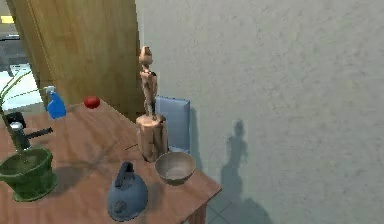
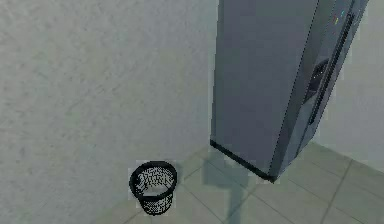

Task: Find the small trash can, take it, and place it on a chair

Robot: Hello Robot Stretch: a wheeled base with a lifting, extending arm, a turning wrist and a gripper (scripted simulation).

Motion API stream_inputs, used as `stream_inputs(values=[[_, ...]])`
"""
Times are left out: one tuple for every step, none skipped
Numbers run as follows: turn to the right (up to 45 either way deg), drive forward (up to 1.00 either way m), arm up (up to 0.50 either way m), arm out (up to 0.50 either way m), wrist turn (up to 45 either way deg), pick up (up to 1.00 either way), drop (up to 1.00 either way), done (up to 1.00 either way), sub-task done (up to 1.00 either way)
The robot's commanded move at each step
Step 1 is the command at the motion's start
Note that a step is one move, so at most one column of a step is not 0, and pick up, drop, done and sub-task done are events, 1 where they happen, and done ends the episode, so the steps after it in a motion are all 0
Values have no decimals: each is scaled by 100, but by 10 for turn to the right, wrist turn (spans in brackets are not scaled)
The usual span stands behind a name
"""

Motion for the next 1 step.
stream_inputs(values=[[-120, 0, 0, 0, 0, 0, 0, 0, 0]])
